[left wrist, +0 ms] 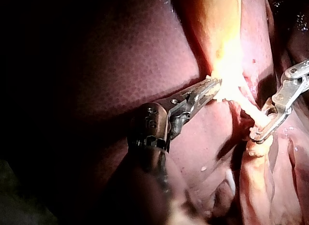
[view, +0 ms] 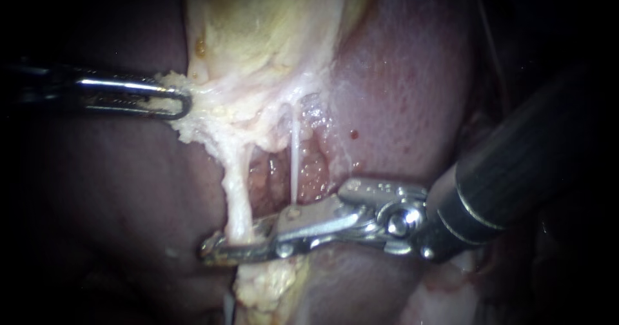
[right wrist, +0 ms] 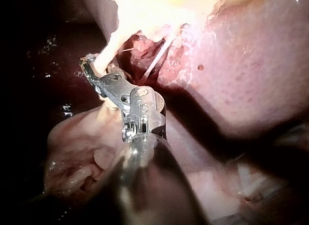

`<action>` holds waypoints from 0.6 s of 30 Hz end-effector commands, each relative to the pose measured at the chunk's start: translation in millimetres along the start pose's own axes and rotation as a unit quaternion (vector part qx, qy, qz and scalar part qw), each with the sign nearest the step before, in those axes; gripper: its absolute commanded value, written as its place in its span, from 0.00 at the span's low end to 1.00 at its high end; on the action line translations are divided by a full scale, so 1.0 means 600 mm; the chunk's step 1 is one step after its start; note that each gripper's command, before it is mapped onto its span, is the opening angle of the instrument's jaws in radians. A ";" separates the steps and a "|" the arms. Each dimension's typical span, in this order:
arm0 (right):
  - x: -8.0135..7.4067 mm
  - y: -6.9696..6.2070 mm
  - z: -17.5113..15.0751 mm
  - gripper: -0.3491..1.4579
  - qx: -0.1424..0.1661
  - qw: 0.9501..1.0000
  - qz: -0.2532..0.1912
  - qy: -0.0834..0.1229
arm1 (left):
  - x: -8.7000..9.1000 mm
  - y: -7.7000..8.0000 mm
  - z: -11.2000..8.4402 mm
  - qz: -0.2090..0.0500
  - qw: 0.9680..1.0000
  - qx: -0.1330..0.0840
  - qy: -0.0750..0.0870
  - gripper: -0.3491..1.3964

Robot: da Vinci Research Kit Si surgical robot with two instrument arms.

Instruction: Going back first clip left tube

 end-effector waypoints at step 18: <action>-0.0009 0.0021 0.0027 0.47 0.014 0.999 -0.034 -0.005 | 0.0000 0.0001 0.0000 0.000 1.000 0.000 0.000 0.00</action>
